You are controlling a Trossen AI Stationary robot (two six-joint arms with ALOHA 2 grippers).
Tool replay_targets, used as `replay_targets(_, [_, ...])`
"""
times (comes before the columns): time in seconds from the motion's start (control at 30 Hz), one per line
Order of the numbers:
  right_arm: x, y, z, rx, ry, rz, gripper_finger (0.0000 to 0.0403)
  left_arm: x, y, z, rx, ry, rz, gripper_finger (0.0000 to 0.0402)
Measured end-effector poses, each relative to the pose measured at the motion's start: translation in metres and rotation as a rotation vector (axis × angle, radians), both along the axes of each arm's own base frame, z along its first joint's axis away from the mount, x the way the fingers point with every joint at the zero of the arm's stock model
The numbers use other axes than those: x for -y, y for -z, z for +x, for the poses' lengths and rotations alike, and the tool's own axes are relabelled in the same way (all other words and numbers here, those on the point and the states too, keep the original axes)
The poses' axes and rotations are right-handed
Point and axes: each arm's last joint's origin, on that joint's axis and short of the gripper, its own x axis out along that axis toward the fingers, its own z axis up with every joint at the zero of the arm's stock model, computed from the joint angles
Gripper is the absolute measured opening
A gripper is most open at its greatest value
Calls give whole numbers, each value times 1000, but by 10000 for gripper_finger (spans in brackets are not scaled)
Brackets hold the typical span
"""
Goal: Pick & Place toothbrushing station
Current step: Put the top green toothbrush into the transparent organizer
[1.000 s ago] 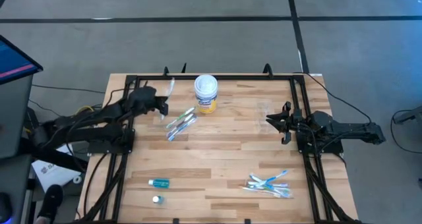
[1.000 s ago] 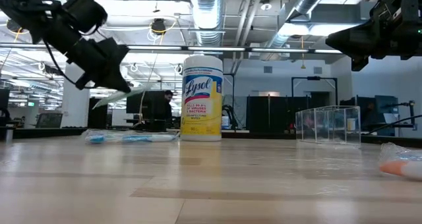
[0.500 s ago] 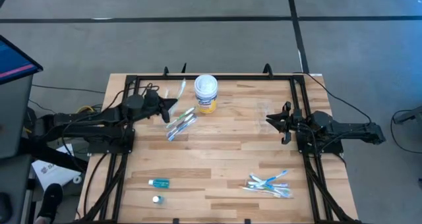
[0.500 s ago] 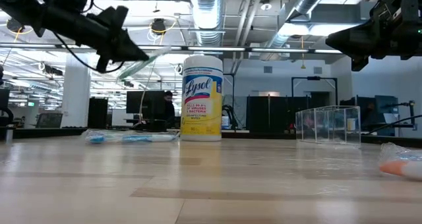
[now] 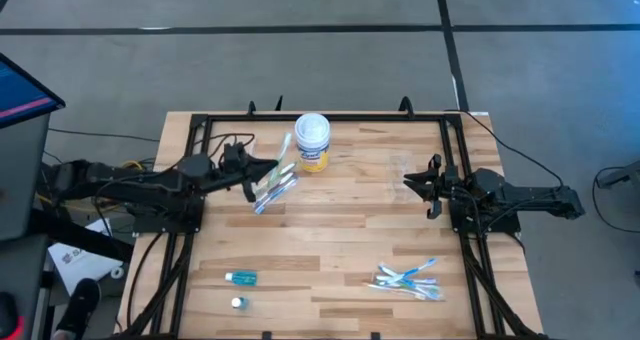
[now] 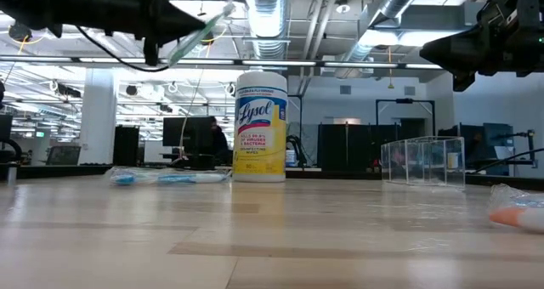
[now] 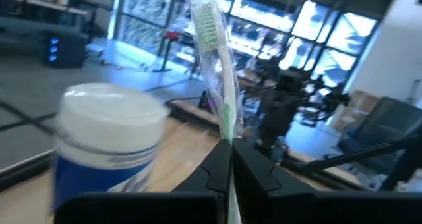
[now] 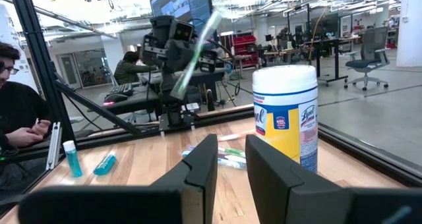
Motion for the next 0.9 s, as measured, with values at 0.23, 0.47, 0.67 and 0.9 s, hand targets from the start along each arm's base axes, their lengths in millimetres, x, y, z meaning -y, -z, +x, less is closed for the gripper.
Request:
replay_targets(0.23, [0, 0, 0, 3, 0, -1, 71, 6, 10, 23, 33, 35, 67, 2])
replay_targets(0.47, [0, -3, 0, 32, 0, -2, 71, 7, 20, 41, 99, 85, 107, 2])
replay_targets(0.67, [0, -13, -2, 133, -1, 0, 71, 8, 23, 47, 160, 121, 125, 2])
replay_targets(0.9, [0, -19, -4, 206, -2, -1, 71, 9, 10, 61, 194, 182, 175, 2])
